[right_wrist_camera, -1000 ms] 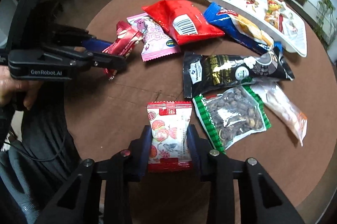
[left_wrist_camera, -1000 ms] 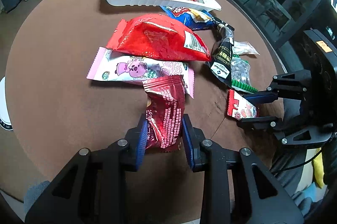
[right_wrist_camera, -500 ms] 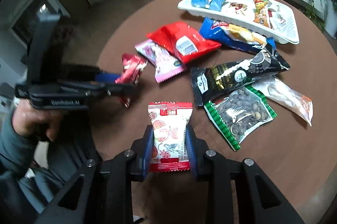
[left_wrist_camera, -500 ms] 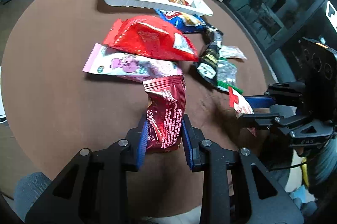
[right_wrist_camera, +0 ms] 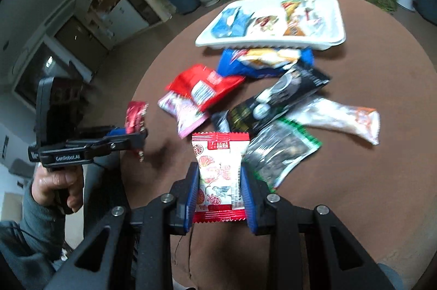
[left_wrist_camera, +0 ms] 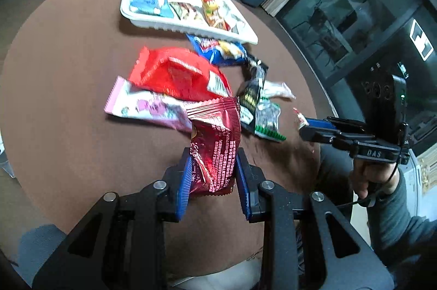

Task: Organize snacks
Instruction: 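Carry the red wafer packet and red-white candy packet over the white tray, then open both tools to drop the two packets into the tray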

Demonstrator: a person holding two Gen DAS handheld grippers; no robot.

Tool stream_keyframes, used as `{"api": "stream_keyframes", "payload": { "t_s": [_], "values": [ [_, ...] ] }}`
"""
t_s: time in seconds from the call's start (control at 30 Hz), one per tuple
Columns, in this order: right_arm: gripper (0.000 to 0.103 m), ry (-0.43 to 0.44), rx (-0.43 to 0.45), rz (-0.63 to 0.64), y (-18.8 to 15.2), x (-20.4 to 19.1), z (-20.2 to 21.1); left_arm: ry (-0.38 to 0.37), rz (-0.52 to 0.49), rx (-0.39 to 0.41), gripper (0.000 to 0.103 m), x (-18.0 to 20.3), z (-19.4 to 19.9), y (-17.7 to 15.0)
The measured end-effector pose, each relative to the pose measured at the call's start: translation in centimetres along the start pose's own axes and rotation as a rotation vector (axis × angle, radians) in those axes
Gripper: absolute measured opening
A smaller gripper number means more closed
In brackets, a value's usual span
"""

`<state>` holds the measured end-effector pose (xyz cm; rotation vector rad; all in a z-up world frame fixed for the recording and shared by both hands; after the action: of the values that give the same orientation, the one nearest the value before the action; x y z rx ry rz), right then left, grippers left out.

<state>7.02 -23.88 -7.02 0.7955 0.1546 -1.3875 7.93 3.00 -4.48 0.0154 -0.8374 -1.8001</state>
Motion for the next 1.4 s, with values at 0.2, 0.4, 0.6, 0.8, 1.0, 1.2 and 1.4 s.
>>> {"api": "stream_keyframes", "payload": {
  "t_s": [0.2, 0.4, 0.6, 0.8, 1.0, 1.2, 1.4],
  "values": [
    [0.032, -0.005, 0.086, -0.075, 2.3, 2.6, 2.6, 0.012, 0.023, 0.045, 0.028, -2.2, 1.5, 2.6],
    [0.032, -0.034, 0.196, -0.177, 5.6, 6.2, 6.1, 0.053, 0.056, 0.09, 0.028, -6.3, 2.7, 7.3],
    [0.032, -0.124, 0.339, -0.245, 11.2, 8.2, 9.3, 0.094, 0.023, 0.1, 0.028, -8.1, 2.6, 13.6],
    [0.032, -0.091, 0.4, -0.187, 17.5, 5.1, 8.4, 0.144, -0.058, 0.095, 0.028, -7.7, 0.6, 20.8],
    [0.032, -0.089, 0.309, -0.128, 22.0, 2.0, 1.9, 0.184, -0.1, 0.034, 0.028, -7.6, -4.4, 24.8],
    [0.032, -0.119, 0.216, -0.12, 23.2, 1.6, -3.9, 0.204, -0.11, -0.04, 0.028, -8.0, -9.9, 25.0],
    [0.032, -0.165, 0.156, -0.114, 23.8, 1.9, -7.7, 0.222, -0.127, -0.081, 0.028, -8.7, -13.3, 24.4]
  ]
}}
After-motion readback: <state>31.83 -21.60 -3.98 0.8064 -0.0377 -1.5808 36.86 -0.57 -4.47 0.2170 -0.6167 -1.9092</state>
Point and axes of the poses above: each gripper's, at about its wrist camera, not at the fingertips, and z roughly against the way its jaws point, x to its right, y to its top, the point moved 1 cm from there along -z, roughly the way its jaws point, and after that the axes turned 11 degrees about -z, right-handed, at the moved point
